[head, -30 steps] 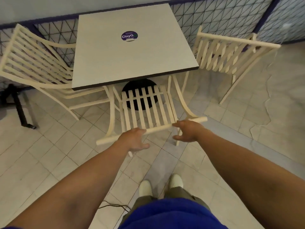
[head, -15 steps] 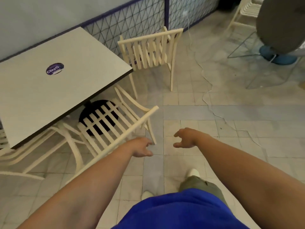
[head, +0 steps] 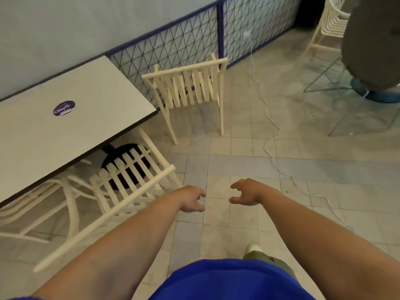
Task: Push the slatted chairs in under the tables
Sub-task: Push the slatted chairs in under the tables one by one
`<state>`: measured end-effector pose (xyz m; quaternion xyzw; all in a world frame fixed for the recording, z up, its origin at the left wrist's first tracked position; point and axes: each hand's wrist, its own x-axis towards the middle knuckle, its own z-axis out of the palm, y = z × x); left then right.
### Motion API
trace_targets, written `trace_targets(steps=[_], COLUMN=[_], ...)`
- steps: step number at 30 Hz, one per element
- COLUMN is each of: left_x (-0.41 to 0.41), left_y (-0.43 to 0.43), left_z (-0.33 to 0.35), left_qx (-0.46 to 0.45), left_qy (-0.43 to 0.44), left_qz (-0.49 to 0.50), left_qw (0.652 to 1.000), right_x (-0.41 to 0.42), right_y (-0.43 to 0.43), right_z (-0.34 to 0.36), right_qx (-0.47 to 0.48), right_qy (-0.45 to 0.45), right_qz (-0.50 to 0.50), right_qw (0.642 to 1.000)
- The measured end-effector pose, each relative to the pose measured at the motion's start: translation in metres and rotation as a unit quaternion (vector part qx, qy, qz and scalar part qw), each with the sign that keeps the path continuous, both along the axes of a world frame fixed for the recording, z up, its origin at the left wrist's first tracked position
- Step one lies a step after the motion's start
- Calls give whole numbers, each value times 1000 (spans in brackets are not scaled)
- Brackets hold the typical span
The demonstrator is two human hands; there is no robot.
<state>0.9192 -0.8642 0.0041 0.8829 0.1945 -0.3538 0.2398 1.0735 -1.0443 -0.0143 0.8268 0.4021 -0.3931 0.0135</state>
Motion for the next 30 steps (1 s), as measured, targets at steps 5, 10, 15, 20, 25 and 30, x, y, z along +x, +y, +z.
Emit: trace_targets(steps=[5,10,15,20,25,30], left_x=[51,90,137,194,243,286], left_y=[-25,-20,18,80,152,225], left_z=[3,6,3,-6,-7,13], left_qx=[-11,-17,-12,-20,-20,-5], left_qy=[-21,-18,-31,-49,-54,-69], left_qz=[36,59,82,101,108,102], left_qw=[999,998,996,993,992,992], right_x=[68,117,167,228,283,323], right_y=[-10,8,47,107,181,249], right_z=[16,26,22,20,23,35], right_qx=[-7,-4,-3,-17,-20,-6], right_qy=[-16,-16,-20,-33,-43,-49], right_qz=[54,91,108,115,109,129], right_qw=[998,996,994,993,993,990])
